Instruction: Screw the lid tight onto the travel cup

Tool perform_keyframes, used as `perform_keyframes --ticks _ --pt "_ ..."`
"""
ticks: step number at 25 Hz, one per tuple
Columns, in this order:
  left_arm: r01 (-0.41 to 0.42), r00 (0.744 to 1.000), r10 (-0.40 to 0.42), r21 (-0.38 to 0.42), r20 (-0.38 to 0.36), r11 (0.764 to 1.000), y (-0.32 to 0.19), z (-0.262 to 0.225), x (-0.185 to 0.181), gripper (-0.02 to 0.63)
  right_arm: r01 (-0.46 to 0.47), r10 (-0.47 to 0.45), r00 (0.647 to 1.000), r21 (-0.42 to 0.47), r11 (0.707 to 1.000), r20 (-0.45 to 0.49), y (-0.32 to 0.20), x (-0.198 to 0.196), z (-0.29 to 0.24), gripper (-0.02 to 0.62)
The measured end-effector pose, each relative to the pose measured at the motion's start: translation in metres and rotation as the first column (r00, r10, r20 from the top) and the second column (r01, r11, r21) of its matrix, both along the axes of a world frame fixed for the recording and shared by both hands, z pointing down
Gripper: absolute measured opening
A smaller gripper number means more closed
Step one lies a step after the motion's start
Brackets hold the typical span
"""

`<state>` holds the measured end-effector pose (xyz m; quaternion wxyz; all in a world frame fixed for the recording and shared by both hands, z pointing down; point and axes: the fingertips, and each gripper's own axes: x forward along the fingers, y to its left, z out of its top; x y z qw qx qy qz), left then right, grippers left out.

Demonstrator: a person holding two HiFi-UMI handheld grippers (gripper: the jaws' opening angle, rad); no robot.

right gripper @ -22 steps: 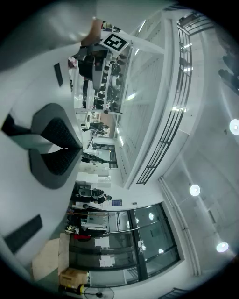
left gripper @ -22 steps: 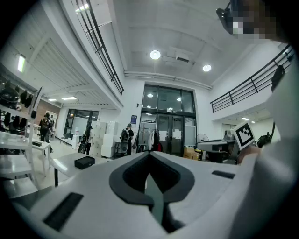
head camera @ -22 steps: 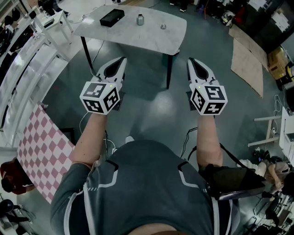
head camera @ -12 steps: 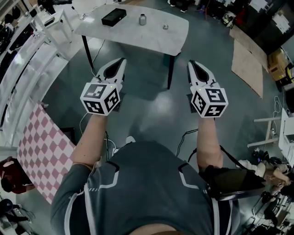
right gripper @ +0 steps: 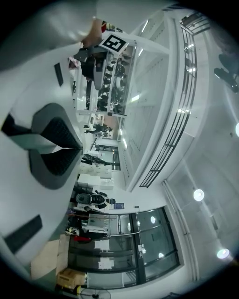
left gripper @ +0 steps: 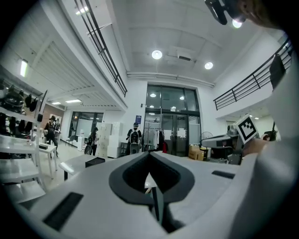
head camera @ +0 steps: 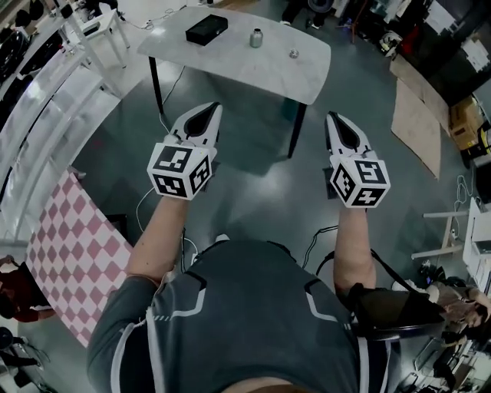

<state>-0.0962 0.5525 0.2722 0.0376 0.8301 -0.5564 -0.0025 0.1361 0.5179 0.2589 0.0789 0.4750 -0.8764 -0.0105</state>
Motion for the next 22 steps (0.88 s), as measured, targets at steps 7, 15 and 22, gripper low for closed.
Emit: perform_keyframes --ticks 7,15,22 --pt "-0.015 1.0 0.015 -0.005 -0.014 1.0 -0.006 0.019 -0.038 0.009 0.021 -0.021 1.0 0.002 1.0 -0.006 -0.013 -0.043 0.012 0.028" --pt "0.022 1.0 -0.022 -0.044 0.014 0.999 -0.059 0.036 -0.055 0.009 0.099 -0.099 0.995 -0.004 0.995 0.017 -0.087 -0.07 0.026 0.028" --pt "0.126 0.992 -0.124 -0.062 0.038 0.99 -0.183 0.054 -0.055 0.009 0.161 -0.16 0.984 -0.011 0.987 0.077 -0.237 -0.066 0.048 0.028"
